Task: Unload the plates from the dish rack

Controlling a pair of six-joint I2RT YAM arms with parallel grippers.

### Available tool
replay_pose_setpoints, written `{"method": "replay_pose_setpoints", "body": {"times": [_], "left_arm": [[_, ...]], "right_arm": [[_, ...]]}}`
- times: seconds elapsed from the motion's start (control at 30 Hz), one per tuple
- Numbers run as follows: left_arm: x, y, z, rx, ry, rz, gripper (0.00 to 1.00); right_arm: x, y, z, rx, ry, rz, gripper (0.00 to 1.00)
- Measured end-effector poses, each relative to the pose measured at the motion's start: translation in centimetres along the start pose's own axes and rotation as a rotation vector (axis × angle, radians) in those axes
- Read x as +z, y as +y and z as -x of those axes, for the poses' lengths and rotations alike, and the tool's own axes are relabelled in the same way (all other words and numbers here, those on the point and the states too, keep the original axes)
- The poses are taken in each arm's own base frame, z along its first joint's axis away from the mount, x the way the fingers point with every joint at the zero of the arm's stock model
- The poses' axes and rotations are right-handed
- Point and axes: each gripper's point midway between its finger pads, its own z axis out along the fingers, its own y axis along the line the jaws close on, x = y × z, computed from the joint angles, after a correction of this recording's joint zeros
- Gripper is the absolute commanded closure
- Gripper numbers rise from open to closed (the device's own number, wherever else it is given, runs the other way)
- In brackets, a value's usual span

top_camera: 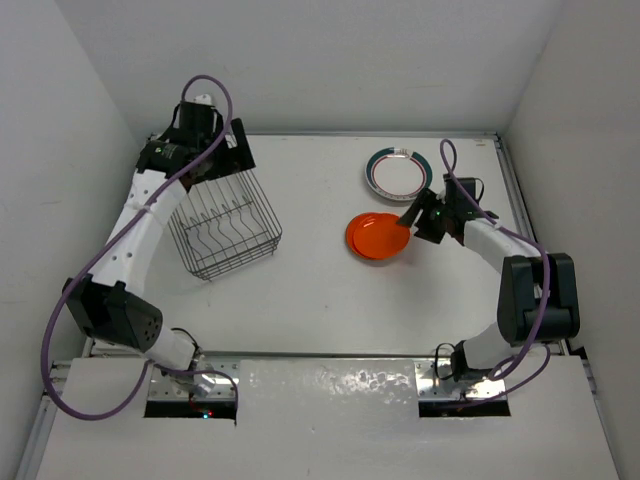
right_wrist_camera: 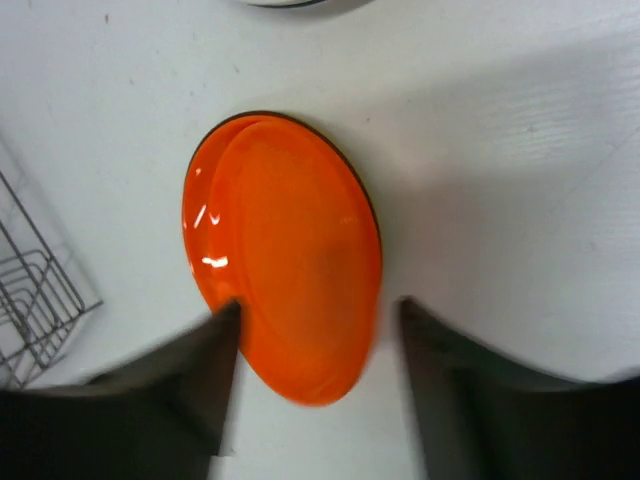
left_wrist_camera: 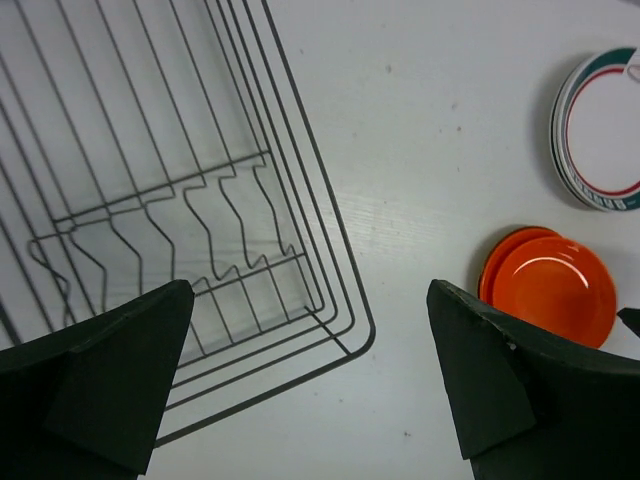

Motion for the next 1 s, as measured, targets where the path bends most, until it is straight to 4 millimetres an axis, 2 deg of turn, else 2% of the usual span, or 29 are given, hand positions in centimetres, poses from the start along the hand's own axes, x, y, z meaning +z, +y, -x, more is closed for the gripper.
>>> {"method": "replay_pose_setpoints", "body": {"times": [0.07, 0.17, 0.23, 0.33, 0.47, 0.57, 0.63, 0.73, 0.87, 1.0], "left_arm": [[-1.4, 0.4, 1.5, 0.011, -0.055, 0.023, 0.0], [-2.8, 1.0, 3.2, 0.019, -0.118, 0.058, 0.0], [-3.3, 1.8, 3.6, 0.017, -0.141, 0.1, 0.0], [-3.5, 3.4, 3.5, 0.015, -0.153, 0.177, 0.0], [-3.6, 6.1, 2.0, 0.007, -0.152, 0.297, 0.0], [-3.7, 7.8, 0.2, 0.002, -0.14, 0.36, 0.0], [-4.1, 8.9, -0.9, -0.001, -0.142, 0.393, 0.0], [-5.3, 10.0, -1.5, -0.014, -0.186, 0.422, 0.0], [-8.0, 11.3, -1.7, -0.045, -0.286, 0.435, 0.0], [-10.0, 12.1, -1.4, -0.08, -0.367, 0.444, 0.0]], "right_arm": [[0.0, 0.2, -0.2, -0.02, 0.007, 0.011, 0.01], [-0.2, 0.4, -1.0, -0.062, 0.045, 0.005, 0.01], [-0.8, 0.3, -1.3, -0.084, 0.074, -0.027, 0.01], [-2.9, 0.1, -1.2, -0.136, 0.091, -0.091, 0.01], [-7.8, 0.1, 1.0, -0.237, 0.017, -0.188, 0.01], [-13.1, 0.6, 3.4, -0.32, -0.116, -0.241, 0.01], [-17.8, 1.1, 5.3, -0.361, -0.237, -0.295, 0.01], [-22.0, 1.2, 6.6, -0.387, -0.34, -0.352, 0.01], [-26.1, -0.1, 6.0, -0.413, -0.394, -0.443, 0.01], [-28.8, -0.8, 5.1, -0.458, -0.414, -0.495, 0.01]]}}
